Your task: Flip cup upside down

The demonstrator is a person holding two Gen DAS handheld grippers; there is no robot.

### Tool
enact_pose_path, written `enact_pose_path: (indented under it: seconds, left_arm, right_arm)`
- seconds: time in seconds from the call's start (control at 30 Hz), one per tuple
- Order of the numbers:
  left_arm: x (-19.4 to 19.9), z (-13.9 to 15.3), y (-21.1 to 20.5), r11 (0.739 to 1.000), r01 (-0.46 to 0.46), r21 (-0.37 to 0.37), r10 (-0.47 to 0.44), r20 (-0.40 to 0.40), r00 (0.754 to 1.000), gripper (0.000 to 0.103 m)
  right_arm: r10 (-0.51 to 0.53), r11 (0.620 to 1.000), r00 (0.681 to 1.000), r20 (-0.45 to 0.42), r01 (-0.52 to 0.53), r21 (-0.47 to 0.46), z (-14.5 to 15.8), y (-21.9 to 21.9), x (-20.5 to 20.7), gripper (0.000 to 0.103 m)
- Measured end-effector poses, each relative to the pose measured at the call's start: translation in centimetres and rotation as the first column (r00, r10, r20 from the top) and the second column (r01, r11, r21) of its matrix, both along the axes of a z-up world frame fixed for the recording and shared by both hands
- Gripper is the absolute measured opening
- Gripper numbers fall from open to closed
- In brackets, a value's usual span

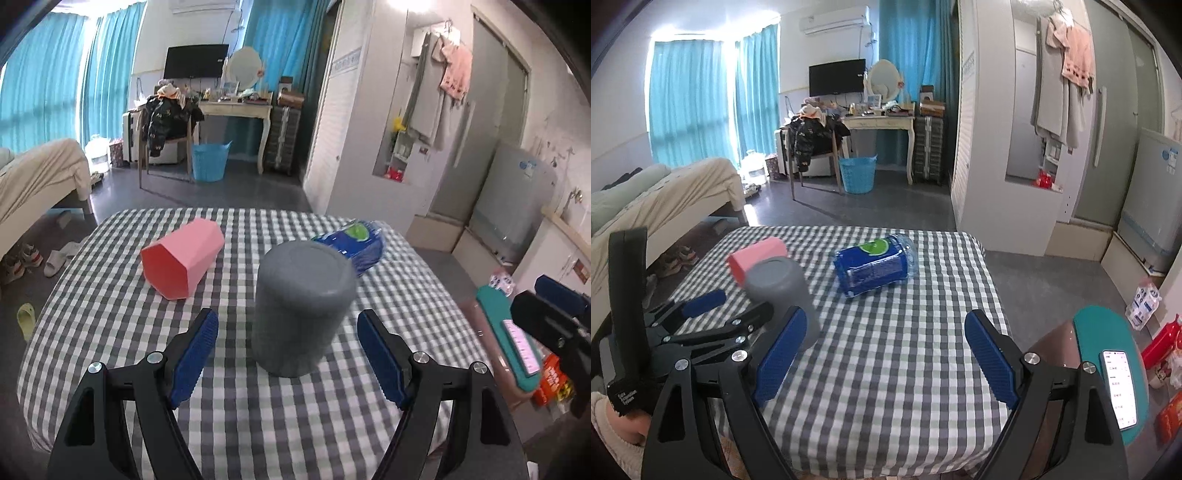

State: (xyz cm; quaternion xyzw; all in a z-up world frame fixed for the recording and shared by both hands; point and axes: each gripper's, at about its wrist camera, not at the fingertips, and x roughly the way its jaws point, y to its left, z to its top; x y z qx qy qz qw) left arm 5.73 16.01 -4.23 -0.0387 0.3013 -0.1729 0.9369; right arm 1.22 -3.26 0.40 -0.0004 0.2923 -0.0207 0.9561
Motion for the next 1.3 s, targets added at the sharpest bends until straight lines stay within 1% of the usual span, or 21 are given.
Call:
enact_pose_path:
  seconds: [0.07, 0.13, 0.27, 0.33, 0.37, 0.47, 0.5, 0.57, 0.63, 0.7, 0.73, 0.8, 0.97, 1.07, 1.3]
  left_arm:
    - [-0.8, 0.6, 0.3, 1.000, -0.003, -0.013, 0.003, 0.021, 1.000, 0.081]
    - [-2.1, 1.2, 1.3, 1.000, -0.016, -0.020, 0.017, 0.058, 0.998, 0.081]
    - [-5.0, 1.5, 3.1, 0.998, -0.067, 0.002, 0.066, 0.149, 0.987, 0.081]
    - [-6.4, 1.2, 4.4, 0.995, -0.103, 0.020, 0.097, 0.186, 0.978, 0.082]
    - [-6.9, 1.1, 5.0, 0.992, -0.122, 0.027, 0.114, 0.196, 0.974, 0.086]
    - [-8.0, 0.6, 6.9, 0.985, -0.169, 0.033, 0.158, 0.222, 0.962, 0.087]
    - [-8.2, 0.5, 7.3, 0.983, -0.180, 0.036, 0.168, 0.223, 0.960, 0.088]
    - [-8.5, 0.5, 7.8, 0.980, -0.191, 0.047, 0.176, 0.223, 0.959, 0.092]
    - [-8.6, 0.8, 8.0, 0.978, -0.201, 0.048, 0.185, 0.235, 0.954, 0.092]
    - [-8.6, 0.9, 8.2, 0.977, -0.211, 0.041, 0.195, 0.241, 0.951, 0.095]
    - [-8.6, 1.0, 8.3, 0.977, -0.211, 0.035, 0.196, 0.240, 0.951, 0.098]
    - [-8.6, 1.1, 8.2, 0.979, -0.204, 0.028, 0.191, 0.239, 0.952, 0.099]
    - [-8.5, 1.1, 7.6, 0.979, -0.199, 0.047, 0.183, 0.237, 0.954, 0.099]
    - [-8.4, 1.0, 7.5, 0.978, -0.204, 0.053, 0.187, 0.228, 0.955, 0.099]
    - [-8.7, 1.4, 7.3, 0.974, -0.218, 0.059, 0.198, 0.243, 0.950, 0.099]
  right_arm:
    - [-0.010, 1.000, 1.000, 0.017, 0.010, -0.006, 0.5, 0.3, -1.1, 0.088]
    - [-0.014, 1.000, 0.999, 0.042, 0.014, 0.005, 0.8, 0.4, -2.5, 0.088]
    - [-0.008, 1.000, 0.996, 0.089, 0.006, 0.017, 0.5, 1.0, -4.5, 0.088]
    - [-0.003, 1.000, 0.995, 0.104, 0.001, 0.027, -0.4, 1.4, -5.1, 0.088]
    - [-0.004, 1.000, 0.995, 0.104, 0.001, 0.030, -0.8, 1.5, -5.2, 0.088]
    - [0.000, 0.999, 0.996, 0.089, -0.004, 0.047, -2.7, 2.2, -5.2, 0.088]
    - [0.002, 0.999, 0.997, 0.082, -0.007, 0.050, -3.4, 2.7, -5.1, 0.088]
    - [0.014, 0.998, 0.997, 0.071, -0.018, 0.052, -4.1, 3.2, -4.9, 0.088]
    - [0.011, 0.998, 0.997, 0.072, -0.015, 0.054, -4.3, 3.4, -4.7, 0.093]
    - [0.011, 0.998, 0.996, 0.087, -0.017, 0.057, -4.0, 3.4, -4.4, 0.102]
    - [0.010, 0.998, 0.995, 0.096, -0.015, 0.053, -3.8, 3.5, -4.4, 0.103]
    - [0.004, 0.999, 0.993, 0.117, -0.009, 0.042, -3.4, 3.5, -4.4, 0.103]
    - [-0.003, 0.999, 0.990, 0.140, -0.001, 0.033, -2.9, 3.4, -4.5, 0.103]
    - [0.000, 0.999, 0.991, 0.137, -0.004, 0.034, -2.9, 3.4, -4.4, 0.103]
    - [0.000, 0.999, 0.990, 0.141, -0.005, 0.037, -2.7, 3.5, -4.7, 0.103]
